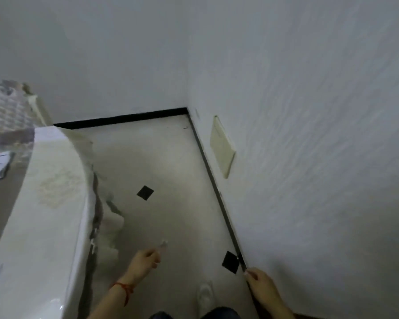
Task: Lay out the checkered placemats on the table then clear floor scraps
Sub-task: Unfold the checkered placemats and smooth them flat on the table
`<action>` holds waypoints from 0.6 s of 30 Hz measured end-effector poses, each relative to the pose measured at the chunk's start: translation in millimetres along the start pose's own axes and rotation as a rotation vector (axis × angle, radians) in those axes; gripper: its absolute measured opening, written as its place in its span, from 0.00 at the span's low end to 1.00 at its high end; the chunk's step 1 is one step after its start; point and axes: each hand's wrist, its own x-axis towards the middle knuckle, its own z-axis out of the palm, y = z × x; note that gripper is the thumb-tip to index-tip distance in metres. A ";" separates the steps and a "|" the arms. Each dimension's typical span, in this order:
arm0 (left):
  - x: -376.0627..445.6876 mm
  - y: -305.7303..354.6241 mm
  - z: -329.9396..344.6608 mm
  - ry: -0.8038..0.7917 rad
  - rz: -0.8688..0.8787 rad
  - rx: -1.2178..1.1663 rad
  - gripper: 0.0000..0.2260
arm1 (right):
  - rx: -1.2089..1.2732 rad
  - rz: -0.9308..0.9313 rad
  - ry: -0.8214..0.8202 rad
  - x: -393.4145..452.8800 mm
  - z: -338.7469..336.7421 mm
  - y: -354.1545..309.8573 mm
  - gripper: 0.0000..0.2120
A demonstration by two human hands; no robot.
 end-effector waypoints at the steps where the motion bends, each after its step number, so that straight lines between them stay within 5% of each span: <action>1: 9.0 0.9 -4.0 0.014 -0.033 -0.009 0.12 | -0.025 -0.029 -0.007 18.7 -11.4 -16.2 0.08; 6: 50.0 15.0 -24.5 0.160 -0.148 -0.127 0.11 | -0.157 -0.128 -0.086 104.6 -54.4 -109.2 0.18; 18: 206.5 108.8 -120.3 0.273 -0.217 -0.316 0.13 | -0.313 -0.268 -0.198 278.9 -63.9 -333.4 0.18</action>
